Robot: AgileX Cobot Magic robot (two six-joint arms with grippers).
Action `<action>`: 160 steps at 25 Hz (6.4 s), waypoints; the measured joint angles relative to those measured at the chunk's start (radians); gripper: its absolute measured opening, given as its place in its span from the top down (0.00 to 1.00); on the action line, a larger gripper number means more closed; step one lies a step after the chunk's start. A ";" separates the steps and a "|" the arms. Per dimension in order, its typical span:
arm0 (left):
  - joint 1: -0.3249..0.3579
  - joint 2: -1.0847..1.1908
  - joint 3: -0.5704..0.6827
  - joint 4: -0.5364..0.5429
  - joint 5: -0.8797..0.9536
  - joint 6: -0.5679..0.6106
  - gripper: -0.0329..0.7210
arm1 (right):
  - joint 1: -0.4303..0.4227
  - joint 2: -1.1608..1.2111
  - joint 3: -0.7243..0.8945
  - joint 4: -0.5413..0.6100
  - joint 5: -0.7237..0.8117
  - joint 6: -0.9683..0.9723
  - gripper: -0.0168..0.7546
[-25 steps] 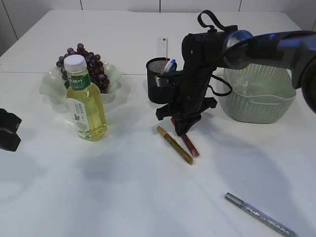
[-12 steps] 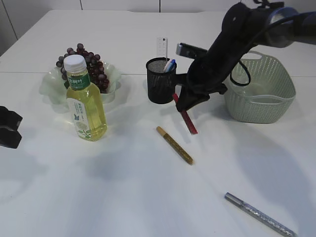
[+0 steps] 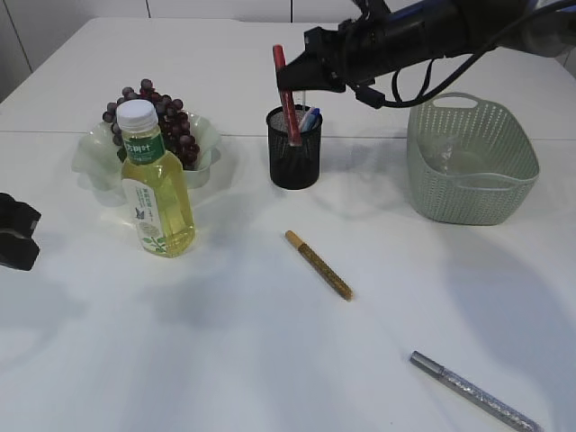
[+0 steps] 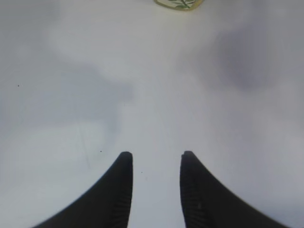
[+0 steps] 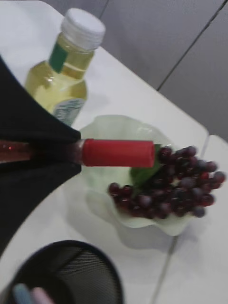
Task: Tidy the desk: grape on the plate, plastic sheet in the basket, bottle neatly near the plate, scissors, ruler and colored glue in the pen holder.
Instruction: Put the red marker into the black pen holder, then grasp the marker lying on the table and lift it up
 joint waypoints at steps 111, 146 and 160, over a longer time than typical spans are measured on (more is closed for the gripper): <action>0.000 0.000 0.000 0.003 -0.026 0.003 0.63 | 0.305 -0.559 1.171 -1.131 -0.234 0.436 0.56; 0.000 0.000 0.000 0.015 -0.026 0.006 0.63 | 0.305 -0.484 1.156 -1.149 -0.254 0.455 0.87; 0.000 0.000 0.000 0.023 -0.026 0.006 0.63 | 0.264 -0.513 0.716 -0.913 -0.150 0.392 0.87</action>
